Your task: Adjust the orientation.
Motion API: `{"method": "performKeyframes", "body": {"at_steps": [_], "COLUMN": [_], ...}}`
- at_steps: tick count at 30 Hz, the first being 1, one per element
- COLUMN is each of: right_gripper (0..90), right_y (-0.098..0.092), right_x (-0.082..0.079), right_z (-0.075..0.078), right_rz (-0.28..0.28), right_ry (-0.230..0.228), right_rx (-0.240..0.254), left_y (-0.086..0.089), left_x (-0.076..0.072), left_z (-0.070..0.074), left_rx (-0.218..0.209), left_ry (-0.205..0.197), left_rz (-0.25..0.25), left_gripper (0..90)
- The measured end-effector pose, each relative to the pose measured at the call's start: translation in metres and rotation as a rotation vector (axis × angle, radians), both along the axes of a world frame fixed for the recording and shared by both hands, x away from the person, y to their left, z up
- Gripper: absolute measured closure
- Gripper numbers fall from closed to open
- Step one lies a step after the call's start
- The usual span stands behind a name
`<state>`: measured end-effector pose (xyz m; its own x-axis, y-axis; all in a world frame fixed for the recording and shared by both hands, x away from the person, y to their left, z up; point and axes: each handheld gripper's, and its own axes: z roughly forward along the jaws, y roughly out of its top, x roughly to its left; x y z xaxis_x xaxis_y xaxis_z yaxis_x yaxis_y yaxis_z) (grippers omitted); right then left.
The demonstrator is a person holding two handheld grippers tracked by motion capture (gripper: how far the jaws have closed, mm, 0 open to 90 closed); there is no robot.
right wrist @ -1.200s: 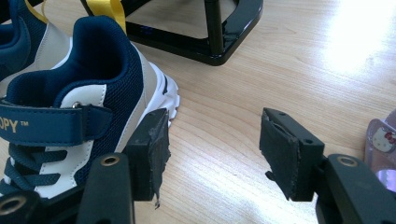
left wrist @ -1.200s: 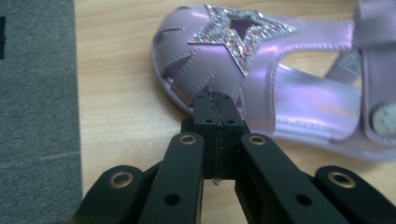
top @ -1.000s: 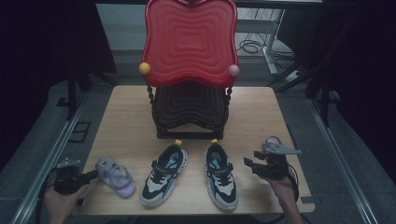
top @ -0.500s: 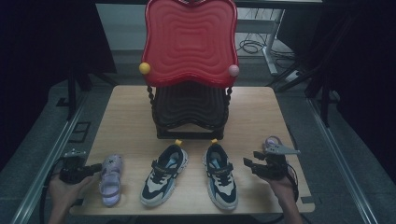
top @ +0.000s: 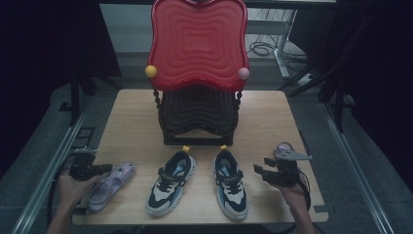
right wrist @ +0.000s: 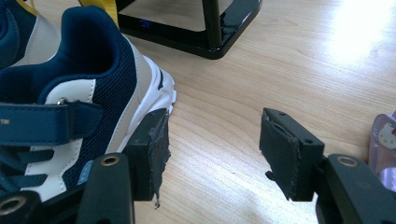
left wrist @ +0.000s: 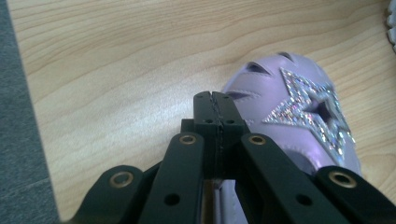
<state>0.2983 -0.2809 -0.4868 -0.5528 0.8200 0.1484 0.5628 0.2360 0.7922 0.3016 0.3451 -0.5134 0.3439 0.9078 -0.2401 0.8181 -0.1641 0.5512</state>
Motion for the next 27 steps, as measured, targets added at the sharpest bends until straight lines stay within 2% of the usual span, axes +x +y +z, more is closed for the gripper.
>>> {"method": "performKeyframes", "body": {"at_steps": [3,5,8,9,10,11,13,15,16,20,24,27], "right_gripper": [43.2,43.2,43.2,43.2,43.2,43.2,43.3,43.3,43.3,43.3,43.4,43.4], "right_y": [0.003,0.005,0.009,0.009,0.01,0.01,0.011,0.011,0.01,0.008,0.007,0.009], "right_x": [0.002,0.003,0.003,0.003,0.003,0.003,0.002,0.002,0.002,0.001,-0.001,-0.001], "right_z": [0.001,0.003,0.005,0.005,0.006,0.006,0.008,0.009,0.008,0.008,0.009,0.008], "right_rz": [0.005,0.01,0.019,0.019,0.022,0.022,0.031,0.033,0.037,0.049,0.073,0.093], "right_ry": [0.0,-0.004,-0.014,-0.014,-0.021,-0.021,-0.03,-0.032,-0.033,-0.031,-0.043,-0.042], "right_rx": [-0.003,0.0,-0.009,-0.009,-0.01,-0.01,-0.007,-0.006,-0.007,-0.014,-0.004,-0.013], "left_y": [0.001,0.0,-0.002,-0.003,-0.005,-0.008,-0.015,-0.025,-0.03,-0.054,-0.065,-0.068], "left_x": [-0.002,-0.008,-0.02,-0.024,-0.027,-0.031,-0.037,-0.041,-0.043,-0.05,-0.05,-0.048], "left_z": [0.003,0.01,0.027,0.034,0.041,0.048,0.06,0.07,0.073,0.079,0.076,0.075], "left_rx": [-0.005,-0.01,-0.003,-0.002,-0.006,-0.013,-0.037,-0.045,-0.047,-0.076,-0.088,-0.119], "left_ry": [-0.02,-0.061,-0.138,-0.163,-0.188,-0.214,-0.251,-0.277,-0.288,-0.32,-0.306,-0.304], "left_rz": [0.008,0.021,0.028,0.024,0.019,0.017,0.021,0.017,0.013,-0.006,-0.02,-0.019], "left_gripper": [86.3,85.1,77.4,77.4,71.7,71.7,61.1,58.5,55.0,55.2,54.8,54.6]}}
